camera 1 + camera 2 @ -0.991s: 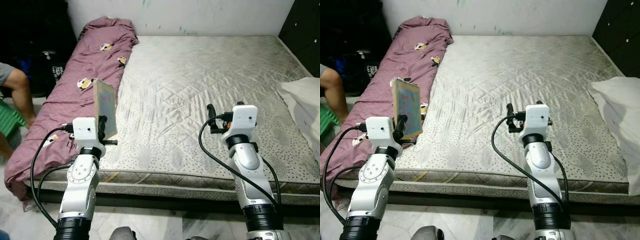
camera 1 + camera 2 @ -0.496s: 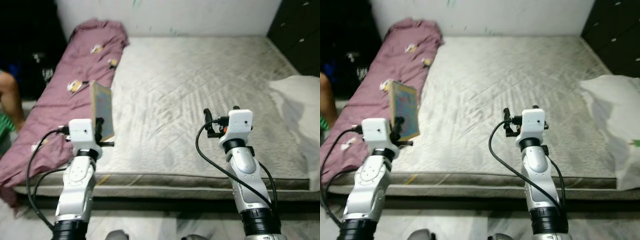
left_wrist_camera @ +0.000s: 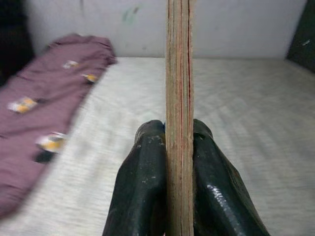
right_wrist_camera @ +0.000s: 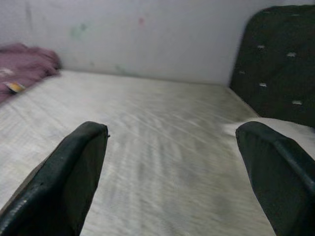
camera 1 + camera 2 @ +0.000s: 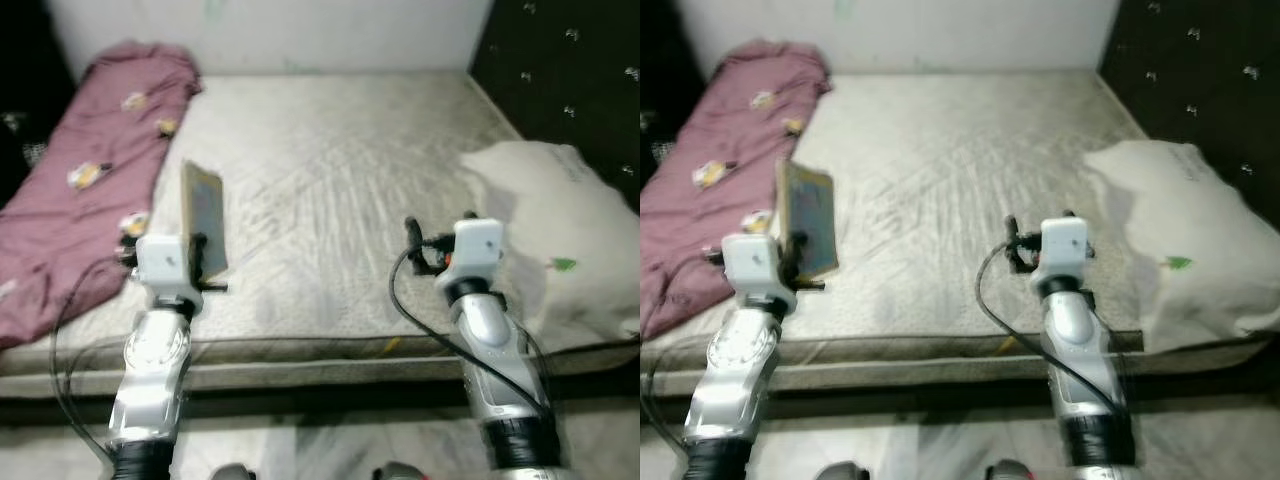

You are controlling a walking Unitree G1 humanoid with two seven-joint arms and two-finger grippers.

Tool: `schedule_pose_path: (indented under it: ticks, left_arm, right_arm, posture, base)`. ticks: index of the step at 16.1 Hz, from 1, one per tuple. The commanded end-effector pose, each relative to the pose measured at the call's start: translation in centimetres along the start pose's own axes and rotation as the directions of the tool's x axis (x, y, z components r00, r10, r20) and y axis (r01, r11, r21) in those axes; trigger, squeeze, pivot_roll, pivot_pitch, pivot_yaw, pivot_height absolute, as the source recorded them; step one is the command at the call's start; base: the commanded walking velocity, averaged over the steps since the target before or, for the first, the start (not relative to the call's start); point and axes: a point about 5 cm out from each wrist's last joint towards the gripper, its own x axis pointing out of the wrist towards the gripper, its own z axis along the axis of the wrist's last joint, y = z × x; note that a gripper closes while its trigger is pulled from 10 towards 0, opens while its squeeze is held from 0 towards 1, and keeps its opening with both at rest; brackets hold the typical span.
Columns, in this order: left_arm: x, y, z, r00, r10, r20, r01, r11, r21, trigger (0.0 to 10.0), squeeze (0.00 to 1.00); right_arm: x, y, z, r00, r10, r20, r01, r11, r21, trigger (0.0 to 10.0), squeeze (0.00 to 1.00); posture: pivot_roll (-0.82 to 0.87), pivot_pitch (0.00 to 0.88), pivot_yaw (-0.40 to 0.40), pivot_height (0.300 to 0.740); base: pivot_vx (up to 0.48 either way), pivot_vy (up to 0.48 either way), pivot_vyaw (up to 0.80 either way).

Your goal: Clean up the room

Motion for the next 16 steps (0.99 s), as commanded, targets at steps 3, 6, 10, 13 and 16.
schedule_pose_path:
  ticks: [3, 6, 10, 13, 16]
  left_arm:
    - [0.32, 0.25, 1.39, 0.997, -0.027, 0.071, 0.027, 1.0, 0.006, 10.0, 0.0]
    - [0.33, 0.12, 1.4, 0.997, -0.032, 0.071, 0.032, 0.999, 0.001, 10.0, 0.0]
    - [0.29, -0.03, 1.43, 0.996, -0.041, 0.08, 0.041, 0.999, -0.008, 10.0, 0.0]
    - [0.23, -0.09, 1.54, 0.994, -0.054, 0.093, 0.056, 0.998, -0.016, 10.0, 0.0]
    - [0.23, -0.16, 1.52, 0.994, -0.06, 0.096, 0.062, 0.998, -0.019, 10.0, 0.0]
  right_arm:
    - [0.3, 0.32, 0.62, 1.0, 0.009, 0.025, -0.01, 1.0, 0.005, 10.0, 0.0]
    - [0.27, 0.26, 0.62, 1.0, 0.008, 0.025, -0.008, 1.0, 0.003, 10.0, 0.0]
    - [0.32, 0.18, 0.64, 1.0, 0.011, 0.026, -0.011, 1.0, -0.002, 10.0, 0.0]
    - [0.36, 0.2, 0.68, 1.0, 0.013, 0.028, -0.012, 1.0, -0.004, 10.0, 0.0]
    - [0.36, 0.08, 0.6, 1.0, 0.007, 0.022, -0.007, 1.0, 0.006, 10.0, 0.0]
  posture:
    - [-0.02, 0.0, 0.034, 0.74]
    - [-0.02, 0.0, 0.031, 0.74]
    - [-0.02, 0.0, 0.028, 0.74]
    - [-0.02, 0.0, 0.027, 0.74]
    - [-0.03, 0.0, 0.027, 0.74]
  base:
    - [0.0, 0.0, 0.0]
    - [0.0, 0.0, 0.0]
    - [0.0, 0.0, 0.0]
    - [0.204, 0.0, 0.0]
    - [0.379, 0.0, -0.15]
